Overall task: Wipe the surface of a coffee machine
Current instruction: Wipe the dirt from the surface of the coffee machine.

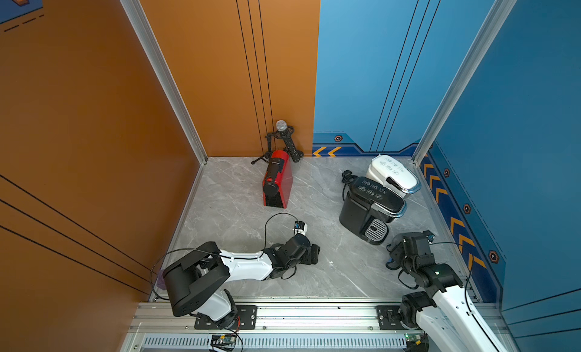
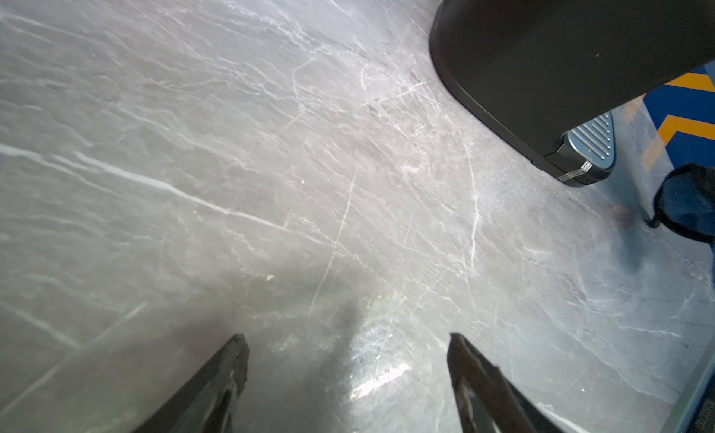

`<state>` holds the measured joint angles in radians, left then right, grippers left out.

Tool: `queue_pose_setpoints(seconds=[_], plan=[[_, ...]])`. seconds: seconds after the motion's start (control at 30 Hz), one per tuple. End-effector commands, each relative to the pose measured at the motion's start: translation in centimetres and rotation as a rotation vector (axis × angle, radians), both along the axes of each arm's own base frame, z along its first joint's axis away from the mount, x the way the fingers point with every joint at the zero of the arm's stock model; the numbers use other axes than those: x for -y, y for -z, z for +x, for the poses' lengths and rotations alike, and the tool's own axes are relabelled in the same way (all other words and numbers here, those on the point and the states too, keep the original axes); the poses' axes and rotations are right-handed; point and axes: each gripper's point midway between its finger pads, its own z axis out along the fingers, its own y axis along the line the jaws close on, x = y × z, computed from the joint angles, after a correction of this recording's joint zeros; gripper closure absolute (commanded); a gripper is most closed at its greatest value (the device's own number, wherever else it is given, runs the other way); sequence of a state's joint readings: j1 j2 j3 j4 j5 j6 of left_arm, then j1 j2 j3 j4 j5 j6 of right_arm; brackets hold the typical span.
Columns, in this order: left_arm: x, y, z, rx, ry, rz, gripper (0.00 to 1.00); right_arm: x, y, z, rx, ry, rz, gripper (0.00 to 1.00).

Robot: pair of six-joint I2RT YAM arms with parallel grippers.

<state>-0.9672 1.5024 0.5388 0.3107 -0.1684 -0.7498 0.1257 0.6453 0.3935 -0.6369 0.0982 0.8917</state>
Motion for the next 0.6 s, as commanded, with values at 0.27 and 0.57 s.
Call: queue_pose_setpoints(seconds=[0.27,0.57], plan=[[0.3,-0.3,0.3,0.003,0.009,-0.013,0.18,-5.9,2.8,4.1,-0.012,-0.227,0.303,0.92],[0.4,-0.4,0.4,0.002,0.011,-0.016,0.18,-4.0,1.5,5.4,0.05,-0.208,0.352,0.91]])
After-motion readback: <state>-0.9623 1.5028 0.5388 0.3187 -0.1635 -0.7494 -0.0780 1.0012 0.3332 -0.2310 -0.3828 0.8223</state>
